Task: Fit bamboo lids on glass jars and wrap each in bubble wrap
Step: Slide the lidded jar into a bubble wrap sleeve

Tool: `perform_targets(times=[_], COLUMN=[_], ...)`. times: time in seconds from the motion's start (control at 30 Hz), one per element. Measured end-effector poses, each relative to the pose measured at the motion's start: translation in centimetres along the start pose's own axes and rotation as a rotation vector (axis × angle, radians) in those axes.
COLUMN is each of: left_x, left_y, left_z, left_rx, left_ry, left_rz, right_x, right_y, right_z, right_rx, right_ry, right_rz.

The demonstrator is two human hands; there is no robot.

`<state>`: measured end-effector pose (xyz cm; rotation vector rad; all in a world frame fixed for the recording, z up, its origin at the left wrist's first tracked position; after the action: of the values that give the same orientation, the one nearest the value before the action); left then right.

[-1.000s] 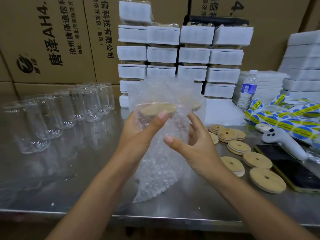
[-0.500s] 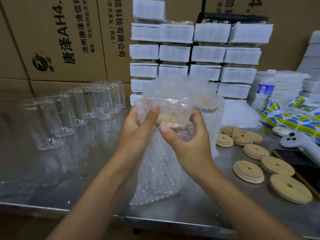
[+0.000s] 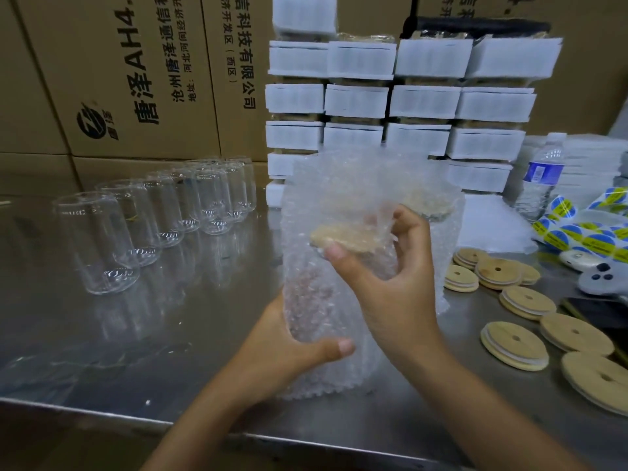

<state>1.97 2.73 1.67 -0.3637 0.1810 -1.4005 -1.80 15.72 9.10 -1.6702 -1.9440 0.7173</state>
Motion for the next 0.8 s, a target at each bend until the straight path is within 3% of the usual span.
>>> perform_targets(times=[0.33,0.63,0.8], left_x=[5.2,13.1,16.5], left_y=[0.0,-1.2,-4.3], left_z=[-0.2,0.1,-0.7], left_rx=[-0.002,-0.055,-0.022], left_ry=[0.159,0.248,0.217], left_rz=[0.187,0.339,0.418], right_x=[-1.0,-3.2,-4.9], right_y=[-0.8,2.4,3.2], right_z=[2.1,5.9,7.0], right_rx=[-0.089,-0.033,-0.099], right_ry=[-0.231,-0.001,0.225], right_rz=[-0.172,-0.248,-0.461])
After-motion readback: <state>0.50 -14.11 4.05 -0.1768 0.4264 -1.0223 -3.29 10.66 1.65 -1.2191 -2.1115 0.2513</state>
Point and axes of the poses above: each hand's wrist, its own y-axis away from the middle knuckle, its own x-axis out of the back of the hand, z = x × y, the point moved 8 cm from there along -y, towards the middle knuckle, and after that the axes turned 7 degrees about y, right-handed, at the moved point
